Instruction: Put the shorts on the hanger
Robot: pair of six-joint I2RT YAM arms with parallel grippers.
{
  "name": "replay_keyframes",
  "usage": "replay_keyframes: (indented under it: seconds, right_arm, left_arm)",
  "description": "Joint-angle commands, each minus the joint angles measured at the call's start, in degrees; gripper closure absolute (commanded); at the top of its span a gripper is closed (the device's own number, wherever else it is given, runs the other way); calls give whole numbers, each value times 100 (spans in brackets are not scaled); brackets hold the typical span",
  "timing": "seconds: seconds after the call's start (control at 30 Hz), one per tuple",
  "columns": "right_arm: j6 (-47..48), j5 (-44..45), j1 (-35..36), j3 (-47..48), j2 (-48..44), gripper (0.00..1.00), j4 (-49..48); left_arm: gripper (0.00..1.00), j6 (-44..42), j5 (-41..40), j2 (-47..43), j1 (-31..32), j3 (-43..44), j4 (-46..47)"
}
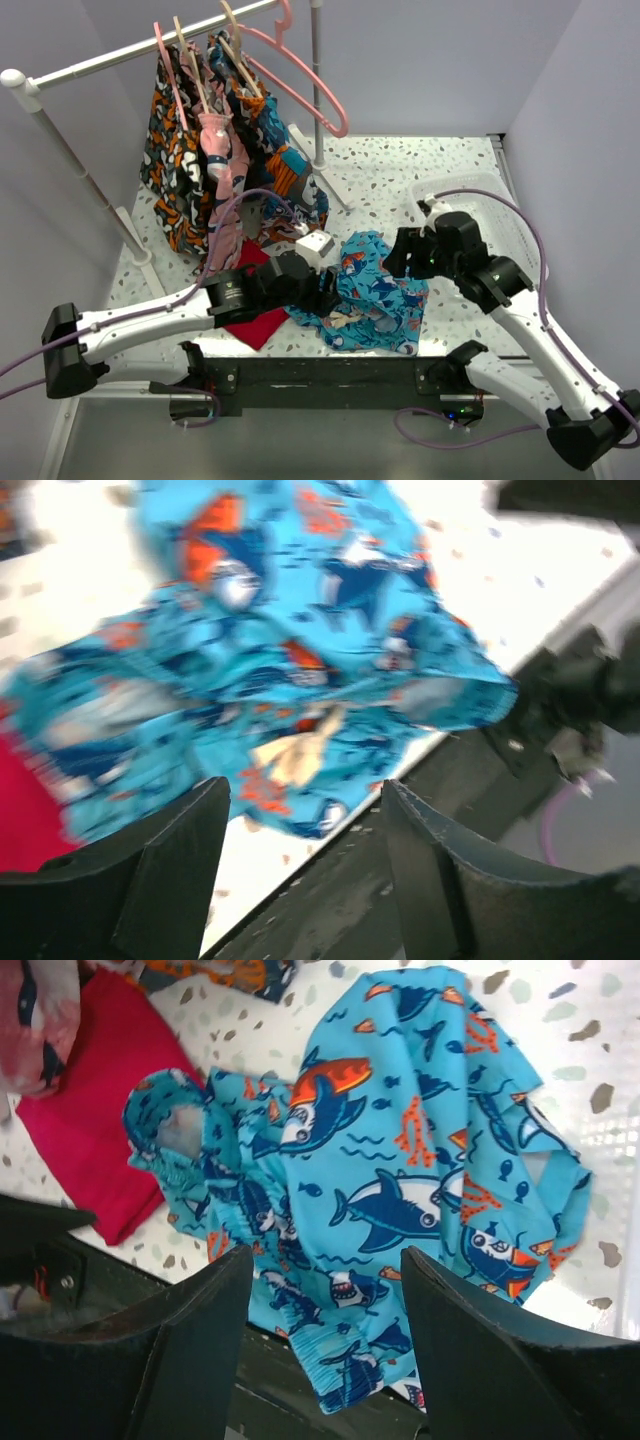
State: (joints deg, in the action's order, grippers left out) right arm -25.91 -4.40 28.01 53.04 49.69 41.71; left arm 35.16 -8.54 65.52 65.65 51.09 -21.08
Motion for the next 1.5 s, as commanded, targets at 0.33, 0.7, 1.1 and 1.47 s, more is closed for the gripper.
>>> replay_keyframes:
  seconds: [0.33, 0.7, 1.1, 1.47]
  right_arm:
    - [-678, 2698, 3158, 857, 655, 36, 1347]
    - [-406, 2735, 3272, 840, 840, 35, 1603]
    - [-151, 2207, 3395, 647, 902, 35, 1708]
    - [-257, 2128, 3492, 401, 1078, 38, 1893]
  left_arm:
    - [43, 748, -2452, 664, -974, 692, -1901]
    - [43, 571, -2302, 1709, -1142, 1087, -1241]
    - [50, 703, -1994, 1807, -1151, 551, -916]
    - [69, 791, -1827, 1693, -1151, 227, -871]
